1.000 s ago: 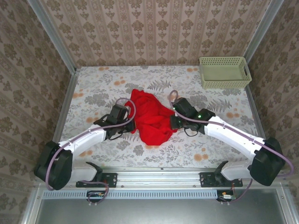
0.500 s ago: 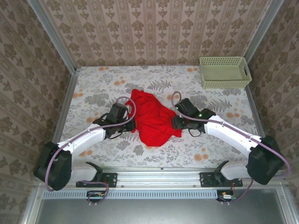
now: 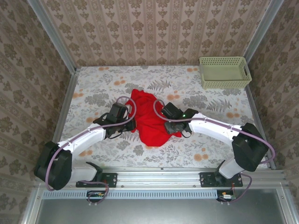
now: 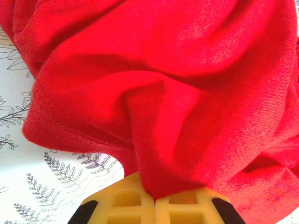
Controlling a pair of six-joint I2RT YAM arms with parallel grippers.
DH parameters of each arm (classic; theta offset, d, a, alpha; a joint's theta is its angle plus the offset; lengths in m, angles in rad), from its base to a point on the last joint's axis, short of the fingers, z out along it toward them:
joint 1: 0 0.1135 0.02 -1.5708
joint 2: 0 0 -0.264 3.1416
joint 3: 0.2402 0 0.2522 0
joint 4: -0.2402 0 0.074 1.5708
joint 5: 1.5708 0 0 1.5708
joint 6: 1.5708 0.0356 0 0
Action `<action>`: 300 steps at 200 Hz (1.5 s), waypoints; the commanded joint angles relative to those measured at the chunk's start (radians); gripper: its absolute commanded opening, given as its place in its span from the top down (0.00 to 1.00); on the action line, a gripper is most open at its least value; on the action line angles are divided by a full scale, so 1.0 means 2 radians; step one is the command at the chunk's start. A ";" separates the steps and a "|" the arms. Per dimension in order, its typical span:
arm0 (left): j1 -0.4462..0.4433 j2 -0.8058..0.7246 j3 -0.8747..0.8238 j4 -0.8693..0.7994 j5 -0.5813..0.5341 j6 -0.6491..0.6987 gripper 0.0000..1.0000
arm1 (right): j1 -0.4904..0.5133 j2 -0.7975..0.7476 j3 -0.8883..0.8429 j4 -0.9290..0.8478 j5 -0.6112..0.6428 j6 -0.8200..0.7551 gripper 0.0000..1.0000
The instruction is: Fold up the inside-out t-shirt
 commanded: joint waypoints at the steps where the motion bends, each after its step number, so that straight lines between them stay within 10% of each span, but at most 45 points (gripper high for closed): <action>1: -0.002 -0.002 0.005 -0.004 -0.002 0.008 0.98 | -0.002 0.022 0.016 -0.020 0.043 -0.012 0.54; 83: 0.000 0.000 0.010 -0.013 -0.006 0.014 0.96 | -0.004 0.006 0.026 -0.036 0.104 -0.010 1.00; 152: 0.038 0.011 0.071 -0.038 0.000 0.042 0.92 | -0.035 -0.161 0.014 -0.044 0.123 0.019 1.00; 199: 0.058 0.105 0.149 -0.072 0.008 0.061 0.75 | -0.072 -0.145 0.017 -0.014 0.045 0.056 1.00; 225: 0.083 0.122 0.174 -0.138 -0.041 0.050 0.49 | -0.103 -0.108 0.041 -0.023 0.021 0.077 1.00; 300: 0.064 -0.059 -0.073 0.093 0.083 -0.069 0.25 | -0.136 -0.079 0.047 -0.020 -0.008 0.078 1.00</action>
